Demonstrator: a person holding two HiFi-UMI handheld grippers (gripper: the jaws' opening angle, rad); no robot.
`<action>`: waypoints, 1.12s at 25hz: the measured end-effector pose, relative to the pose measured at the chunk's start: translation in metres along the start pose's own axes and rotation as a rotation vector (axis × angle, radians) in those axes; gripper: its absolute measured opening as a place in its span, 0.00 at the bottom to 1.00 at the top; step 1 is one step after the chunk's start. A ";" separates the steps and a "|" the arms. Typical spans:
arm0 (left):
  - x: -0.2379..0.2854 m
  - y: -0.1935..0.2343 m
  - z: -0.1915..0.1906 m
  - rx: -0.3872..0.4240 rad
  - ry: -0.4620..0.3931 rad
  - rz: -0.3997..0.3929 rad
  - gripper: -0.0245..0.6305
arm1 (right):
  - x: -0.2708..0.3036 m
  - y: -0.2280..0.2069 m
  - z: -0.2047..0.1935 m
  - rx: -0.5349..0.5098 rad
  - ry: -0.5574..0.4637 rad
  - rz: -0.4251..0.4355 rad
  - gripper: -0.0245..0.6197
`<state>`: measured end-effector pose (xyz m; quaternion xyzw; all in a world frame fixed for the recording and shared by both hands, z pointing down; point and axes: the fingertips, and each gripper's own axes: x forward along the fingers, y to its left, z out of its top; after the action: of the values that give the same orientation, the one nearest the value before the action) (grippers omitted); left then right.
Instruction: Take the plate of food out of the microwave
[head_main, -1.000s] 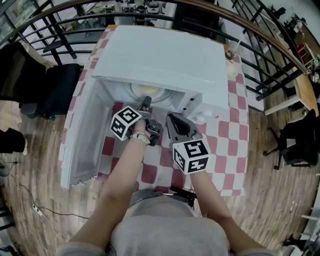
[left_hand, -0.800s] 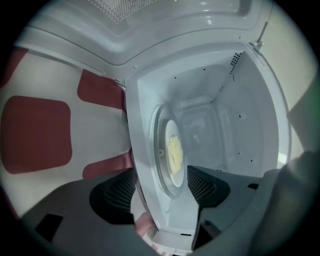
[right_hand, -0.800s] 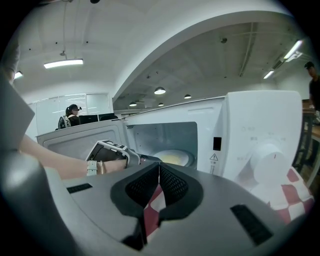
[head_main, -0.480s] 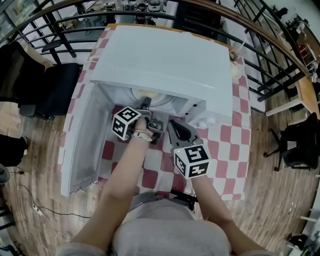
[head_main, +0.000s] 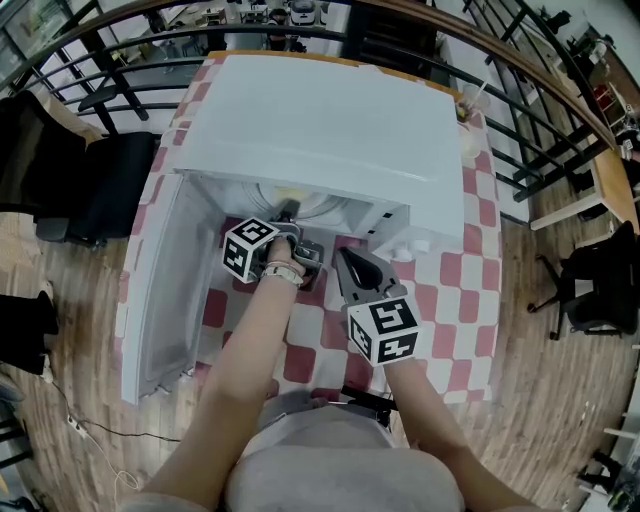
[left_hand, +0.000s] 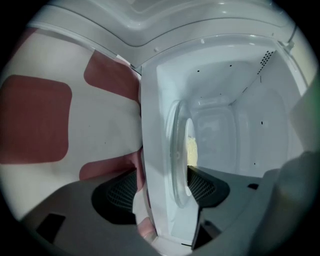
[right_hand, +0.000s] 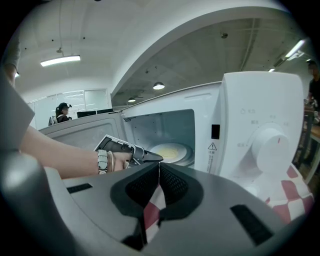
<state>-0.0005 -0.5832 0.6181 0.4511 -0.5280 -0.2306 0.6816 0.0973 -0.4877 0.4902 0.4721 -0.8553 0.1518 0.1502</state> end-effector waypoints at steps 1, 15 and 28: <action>-0.001 0.000 0.001 -0.001 -0.002 0.000 0.51 | -0.001 0.000 0.000 -0.001 0.000 0.000 0.08; -0.017 -0.005 0.001 -0.001 -0.025 -0.004 0.33 | -0.015 0.003 -0.003 -0.007 0.000 0.000 0.08; -0.032 -0.011 0.000 0.005 -0.019 -0.013 0.13 | -0.022 0.011 0.003 -0.017 -0.021 0.004 0.08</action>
<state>-0.0094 -0.5637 0.5923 0.4540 -0.5320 -0.2380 0.6739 0.0990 -0.4664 0.4772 0.4707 -0.8590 0.1398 0.1451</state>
